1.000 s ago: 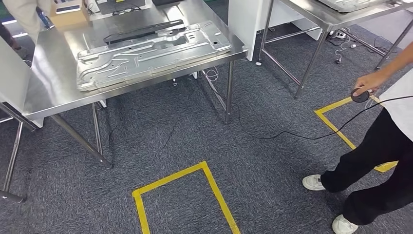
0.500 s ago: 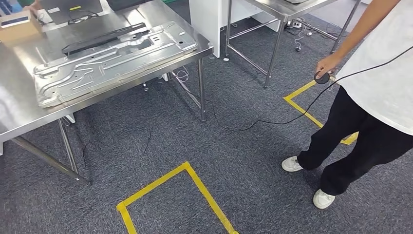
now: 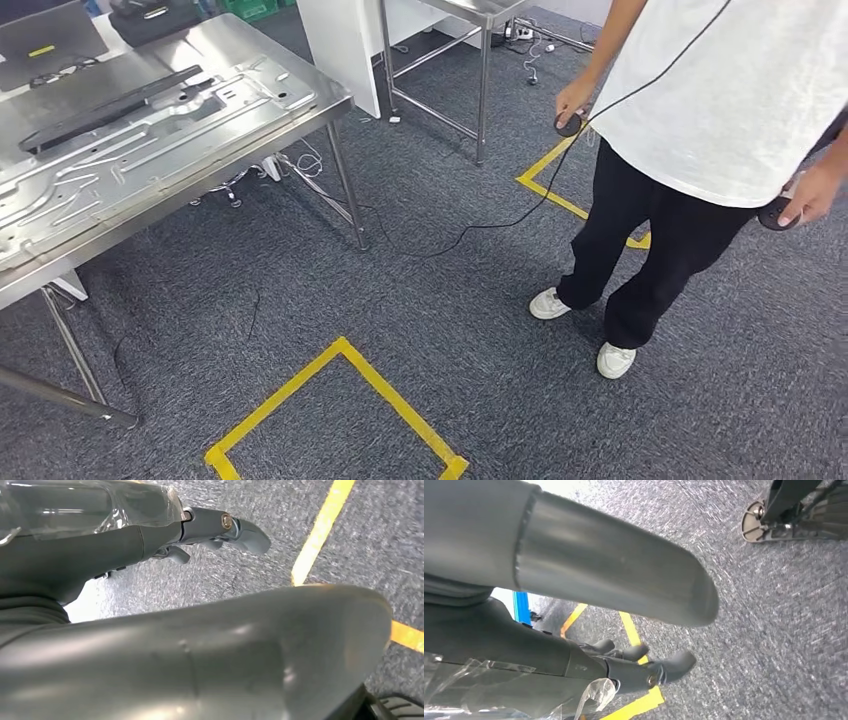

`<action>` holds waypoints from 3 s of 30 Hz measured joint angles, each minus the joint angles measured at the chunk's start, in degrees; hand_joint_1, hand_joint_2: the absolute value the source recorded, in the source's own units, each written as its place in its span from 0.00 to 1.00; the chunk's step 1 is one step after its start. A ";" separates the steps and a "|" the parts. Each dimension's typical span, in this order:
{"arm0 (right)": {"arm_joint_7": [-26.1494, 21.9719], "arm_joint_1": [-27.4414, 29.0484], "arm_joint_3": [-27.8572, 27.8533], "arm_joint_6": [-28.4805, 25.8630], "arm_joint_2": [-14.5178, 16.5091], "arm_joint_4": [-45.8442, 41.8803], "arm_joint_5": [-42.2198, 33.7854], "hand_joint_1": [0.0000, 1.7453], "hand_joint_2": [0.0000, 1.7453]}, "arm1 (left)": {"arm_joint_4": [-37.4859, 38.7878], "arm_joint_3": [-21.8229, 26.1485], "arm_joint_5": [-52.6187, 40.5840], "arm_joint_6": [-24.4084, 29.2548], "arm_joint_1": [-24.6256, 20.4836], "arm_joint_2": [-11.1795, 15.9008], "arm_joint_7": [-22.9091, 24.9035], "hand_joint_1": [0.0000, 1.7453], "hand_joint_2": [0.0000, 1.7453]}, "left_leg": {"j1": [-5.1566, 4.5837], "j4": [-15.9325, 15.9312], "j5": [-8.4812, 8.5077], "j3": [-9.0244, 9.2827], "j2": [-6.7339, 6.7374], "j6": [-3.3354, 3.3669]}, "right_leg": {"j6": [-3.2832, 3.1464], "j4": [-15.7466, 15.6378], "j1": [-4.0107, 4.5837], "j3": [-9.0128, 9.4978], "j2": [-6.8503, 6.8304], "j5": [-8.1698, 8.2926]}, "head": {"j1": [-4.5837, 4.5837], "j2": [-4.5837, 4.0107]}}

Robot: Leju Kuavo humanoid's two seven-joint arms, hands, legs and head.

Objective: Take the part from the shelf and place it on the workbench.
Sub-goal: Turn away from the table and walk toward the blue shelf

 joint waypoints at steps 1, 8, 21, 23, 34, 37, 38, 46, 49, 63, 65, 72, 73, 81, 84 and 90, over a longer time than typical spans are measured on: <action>0.10 -0.01 -0.01 0.01 -0.01 0.04 -0.02 0.00 0.00 | 0.00 -0.01 0.04 0.00 -0.01 -0.01 0.00 0.00 0.00 | 0.20 1.64 -1.27 -0.67 -0.94 -0.20 | -0.29 0.05 0.01 -0.15 0.52 0.09 | 0.01 0.00; 1.18 -0.15 0.01 -0.01 -0.01 0.28 -0.59 0.00 0.00 | 0.00 -0.17 1.31 0.03 0.73 -0.11 -0.23 0.00 0.00 | -0.32 15.75 -6.28 -6.93 -4.85 0.97 | -1.56 0.02 1.05 -0.82 4.88 0.89 | 0.01 0.01; 1.29 -0.24 0.04 -0.08 0.14 0.43 -2.13 0.00 0.00 | -0.02 -1.53 3.09 0.60 0.11 0.11 -0.94 0.00 0.00 | -0.94 -3.04 2.53 0.64 -3.52 3.48 | 1.06 16.55 1.14 -9.17 2.11 -7.31 | 0.10 0.02; 1.23 -0.22 0.05 -0.08 0.04 0.45 -2.45 0.00 0.00 | -0.02 -1.78 3.37 0.62 -0.05 0.07 -0.94 0.00 0.00 | -0.67 -2.64 2.52 0.20 -2.03 3.14 | 1.90 14.44 0.58 -7.40 1.34 -5.69 | 0.09 0.02; 1.59 -0.36 0.03 -0.16 -0.21 0.70 -3.26 0.00 0.00 | -0.02 -2.99 4.12 0.88 -0.79 0.05 -0.94 0.00 0.00 | 0.36 11.39 -5.97 -5.42 -3.04 -0.11 | -0.79 -0.63 0.16 0.08 0.77 0.72 | 0.01 0.01; 1.81 -0.41 0.04 -0.17 -0.22 0.73 -3.51 0.00 0.00 | -0.02 -3.10 4.24 0.90 -0.28 0.04 -0.94 0.00 0.00 | 0.39 19.42 -8.67 -8.80 -4.41 -0.05 | -1.17 -0.62 0.27 -0.59 3.07 1.25 | 0.01 0.01; 1.89 -0.38 0.04 -0.17 -0.22 0.74 -3.60 0.00 0.00 | -0.02 -3.15 4.27 0.90 -0.20 0.04 -0.94 0.00 0.00 | 0.36 17.51 -7.32 -7.82 -4.67 0.17 | -1.15 -0.63 0.27 -0.73 3.89 1.45 | 0.01 0.02; 2.26 -0.05 0.05 -0.23 -0.13 0.79 -4.02 0.00 0.00 | -0.02 -3.68 4.96 1.13 -0.56 0.03 -0.98 0.00 0.00 | -0.22 -1.45 1.08 0.63 -8.20 1.74 | 1.12 -1.16 -0.46 -2.40 7.47 3.10 | 0.00 0.02; 2.27 -0.15 0.07 -0.37 -0.21 0.82 -4.28 0.00 0.00 | -0.02 -4.01 5.16 1.19 -0.48 0.01 -1.02 0.00 0.00 | -0.20 -2.19 1.81 0.70 -5.97 2.16 | 1.16 7.39 0.17 -6.29 2.78 -2.15 | 0.06 0.02; 2.26 -0.29 0.12 -0.45 -0.19 0.83 -4.41 0.00 0.00 | -0.02 -4.20 5.31 1.36 -0.73 -0.12 -1.03 0.00 0.00 | -0.38 3.77 -2.02 -1.88 -1.32 0.33 | -0.99 -1.38 0.71 0.02 0.28 1.44 | -0.09 0.02; 2.22 -0.43 0.12 -0.52 -0.20 0.83 -4.48 0.00 0.00 | -0.02 -4.23 5.32 1.37 -0.64 -0.13 -1.03 0.00 0.00 | -0.05 12.79 -6.59 -5.83 -3.74 -0.10 | -1.41 -1.38 0.77 -0.25 1.42 1.68 | -0.09 0.02; 2.19 -0.45 0.16 -0.67 -0.10 0.83 -4.98 0.00 0.00 | -0.02 -4.32 5.69 1.36 -0.45 -0.11 -0.96 0.00 0.00 | 0.00 2.85 0.53 -1.77 -8.68 0.98 | -1.15 -1.32 0.68 -0.72 6.51 2.33 | -0.10 0.02; 2.19 -0.46 0.17 -0.72 -0.08 0.83 -5.11 0.00 0.00 | -0.02 -4.34 5.86 1.36 -0.48 -0.11 -0.96 0.00 0.00 | -0.08 0.61 1.30 -0.92 -9.77 1.08 | -0.86 -1.29 0.56 -1.02 7.16 2.51 | -0.10 0.02; 2.21 -0.27 0.44 -1.00 -0.21 0.83 -6.14 0.00 0.00 | -0.02 -4.50 6.69 1.36 -0.75 -0.11 -1.04 0.00 0.00 | -0.30 -1.69 2.52 -0.61 -5.06 2.27 | 0.66 13.64 0.99 -8.52 2.48 -5.48 | 0.00 0.02; 2.21 -0.26 0.77 -1.01 -0.20 0.83 -6.19 0.00 0.00 | -0.02 -4.67 6.90 1.26 -0.69 -0.10 -1.03 0.00 0.00 | -0.46 -1.65 2.54 -0.86 -2.70 2.28 | 0.68 15.03 1.00 -8.21 1.71 -5.08 | -0.02 0.02; 2.16 -0.21 1.13 -1.02 -0.34 0.83 -6.40 0.00 0.00 | -0.02 -5.43 6.95 1.06 -1.02 -0.10 -0.96 0.00 0.00 | -1.06 -0.91 2.03 -0.93 0.69 1.42 | -0.70 -1.63 1.73 0.85 -1.44 0.78 | -0.04 0.02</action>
